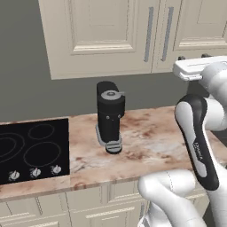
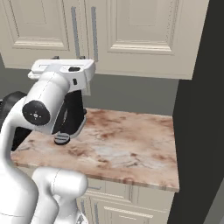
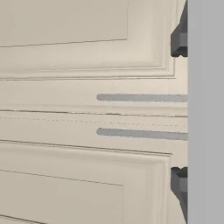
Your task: Open the cabinet directly in front. Then move the beer and the mug to the dining counter with the jar on it.
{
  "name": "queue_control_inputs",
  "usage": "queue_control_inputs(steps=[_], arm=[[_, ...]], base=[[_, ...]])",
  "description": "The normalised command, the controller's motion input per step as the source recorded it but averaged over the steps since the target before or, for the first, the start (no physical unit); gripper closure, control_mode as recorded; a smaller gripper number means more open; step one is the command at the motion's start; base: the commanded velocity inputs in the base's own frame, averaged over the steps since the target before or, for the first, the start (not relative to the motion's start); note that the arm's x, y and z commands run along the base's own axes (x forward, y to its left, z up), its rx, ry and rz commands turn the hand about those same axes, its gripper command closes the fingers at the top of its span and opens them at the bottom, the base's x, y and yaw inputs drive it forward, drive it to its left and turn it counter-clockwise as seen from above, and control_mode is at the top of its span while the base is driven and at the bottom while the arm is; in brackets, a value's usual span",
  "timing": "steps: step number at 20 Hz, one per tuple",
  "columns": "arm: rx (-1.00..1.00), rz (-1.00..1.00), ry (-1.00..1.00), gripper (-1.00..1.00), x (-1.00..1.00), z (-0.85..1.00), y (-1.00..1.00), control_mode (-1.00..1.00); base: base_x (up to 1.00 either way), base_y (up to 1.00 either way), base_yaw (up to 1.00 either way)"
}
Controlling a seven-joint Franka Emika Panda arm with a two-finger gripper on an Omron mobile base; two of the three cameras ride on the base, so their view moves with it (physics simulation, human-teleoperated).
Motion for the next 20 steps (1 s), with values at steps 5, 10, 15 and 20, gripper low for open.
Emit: queue_control_inputs(steps=[5,10,15,20], arm=[[0.01,0.0,0.02,-1.0,0.82,0.0,-0.03,-1.0],[0.03,0.0,0.02,-1.0,0.72,0.0,-0.13,-1.0],[0.04,0.0,0.05,-1.0,0.83,0.0,-0.14,-1.0],[0.08,0.0,0.08,-1.0,0.98,0.0,-0.09,-1.0]], base=[[0.0,0.0,0.0],[0.0,0.0,0.0],[0.0,0.0,0.0],[0.0,0.0,0.0]])
